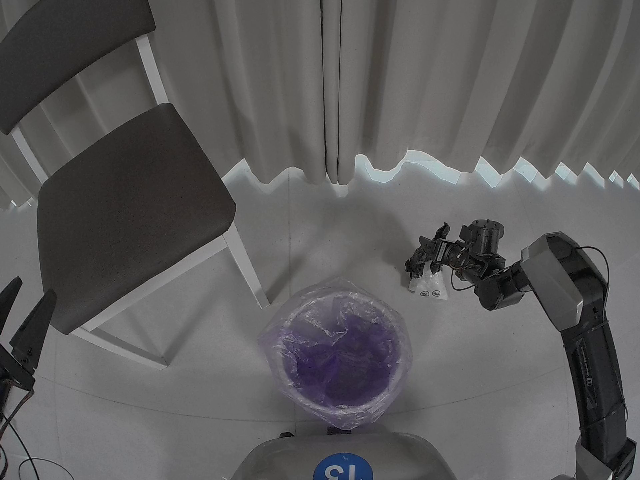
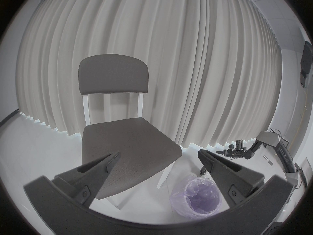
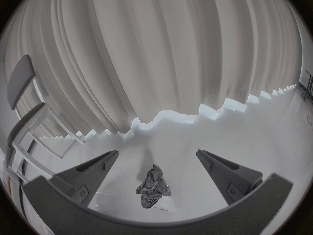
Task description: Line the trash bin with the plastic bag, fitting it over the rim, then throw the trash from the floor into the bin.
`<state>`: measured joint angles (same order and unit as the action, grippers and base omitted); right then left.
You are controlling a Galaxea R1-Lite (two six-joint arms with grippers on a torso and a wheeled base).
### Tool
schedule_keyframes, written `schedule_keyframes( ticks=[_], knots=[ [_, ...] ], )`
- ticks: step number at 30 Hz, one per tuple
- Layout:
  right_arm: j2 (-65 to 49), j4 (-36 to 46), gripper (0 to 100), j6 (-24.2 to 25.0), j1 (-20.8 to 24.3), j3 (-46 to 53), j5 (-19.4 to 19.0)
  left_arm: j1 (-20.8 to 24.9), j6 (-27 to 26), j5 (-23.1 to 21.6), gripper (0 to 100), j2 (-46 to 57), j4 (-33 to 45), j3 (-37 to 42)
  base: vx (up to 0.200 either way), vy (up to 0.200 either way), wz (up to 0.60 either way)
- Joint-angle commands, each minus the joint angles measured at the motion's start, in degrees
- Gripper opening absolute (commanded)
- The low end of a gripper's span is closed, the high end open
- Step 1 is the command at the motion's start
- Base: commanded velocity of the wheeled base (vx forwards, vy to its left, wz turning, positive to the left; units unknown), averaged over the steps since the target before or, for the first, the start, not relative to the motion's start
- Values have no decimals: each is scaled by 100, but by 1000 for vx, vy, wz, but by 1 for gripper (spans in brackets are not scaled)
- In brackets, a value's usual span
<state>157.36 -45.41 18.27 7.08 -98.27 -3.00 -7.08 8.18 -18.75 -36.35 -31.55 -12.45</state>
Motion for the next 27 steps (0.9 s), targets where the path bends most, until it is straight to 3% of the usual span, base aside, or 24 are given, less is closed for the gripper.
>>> schedule_keyframes(
  ticks=[1, 3, 4, 22, 27],
  knots=[
    [1113, -170, 100, 18, 48, -1177, 441, -4, -1, -24, 100, 41, -36, 14, 0, 0, 0],
    [1342, -64, 100, -87, 48, -1441, 572, -4, -1, -67, 100, 58, -36, 14, 0, 0, 0],
    [1342, 32, 0, -114, 48, -1414, 572, -12, -1, -85, 100, 67, -36, 14, 0, 0, 0],
    [1113, 173, 0, -70, 48, -1107, 537, -48, -1, -199, 100, 181, -36, 120, 0, 0, 0],
    [656, 208, 0, 203, 56, -834, 528, -48, -1, -208, 100, 181, -88, 120, 0, 0, 0]
  ],
)
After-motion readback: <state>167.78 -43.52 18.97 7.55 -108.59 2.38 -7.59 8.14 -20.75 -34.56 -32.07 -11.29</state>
